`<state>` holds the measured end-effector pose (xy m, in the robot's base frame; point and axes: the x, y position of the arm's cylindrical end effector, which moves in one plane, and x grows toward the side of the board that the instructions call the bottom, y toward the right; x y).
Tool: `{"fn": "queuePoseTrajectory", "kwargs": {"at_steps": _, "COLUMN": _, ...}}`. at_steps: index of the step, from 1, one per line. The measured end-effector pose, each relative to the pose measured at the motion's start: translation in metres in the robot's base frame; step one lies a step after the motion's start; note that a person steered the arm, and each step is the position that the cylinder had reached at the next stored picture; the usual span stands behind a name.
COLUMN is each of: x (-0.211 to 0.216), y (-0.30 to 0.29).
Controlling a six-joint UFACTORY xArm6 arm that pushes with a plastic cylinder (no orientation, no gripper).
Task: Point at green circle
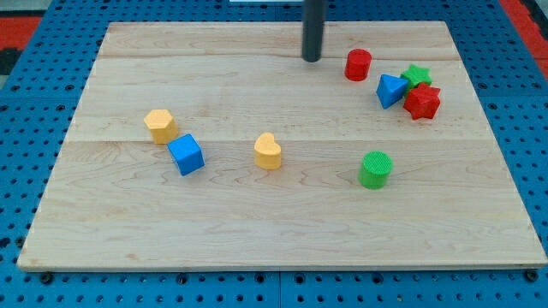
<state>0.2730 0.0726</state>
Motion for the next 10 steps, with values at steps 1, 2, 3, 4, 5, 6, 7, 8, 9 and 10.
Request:
{"fn": "queuePoseTrajectory", "kwargs": {"at_steps": 1, "x": 0.002, "y": 0.035}}
{"fn": "queuePoseTrajectory", "kwargs": {"at_steps": 2, "x": 0.021, "y": 0.050}}
{"fn": "queuePoseTrajectory", "kwargs": {"at_steps": 3, "x": 0.028, "y": 0.057}}
{"fn": "queuePoseTrajectory", "kwargs": {"at_steps": 4, "x": 0.028, "y": 0.040}}
{"fn": "queuePoseTrajectory", "kwargs": {"at_steps": 5, "x": 0.062, "y": -0.017}}
{"fn": "queuePoseTrajectory", "kwargs": {"at_steps": 6, "x": 0.114, "y": -0.033}}
{"fn": "queuePoseTrajectory", "kwargs": {"at_steps": 7, "x": 0.155, "y": -0.013}}
{"fn": "queuePoseTrajectory", "kwargs": {"at_steps": 8, "x": 0.187, "y": -0.009}}
{"fn": "queuePoseTrajectory", "kwargs": {"at_steps": 9, "x": 0.224, "y": -0.010}}
{"fn": "queuePoseTrajectory", "kwargs": {"at_steps": 10, "x": 0.259, "y": -0.008}}
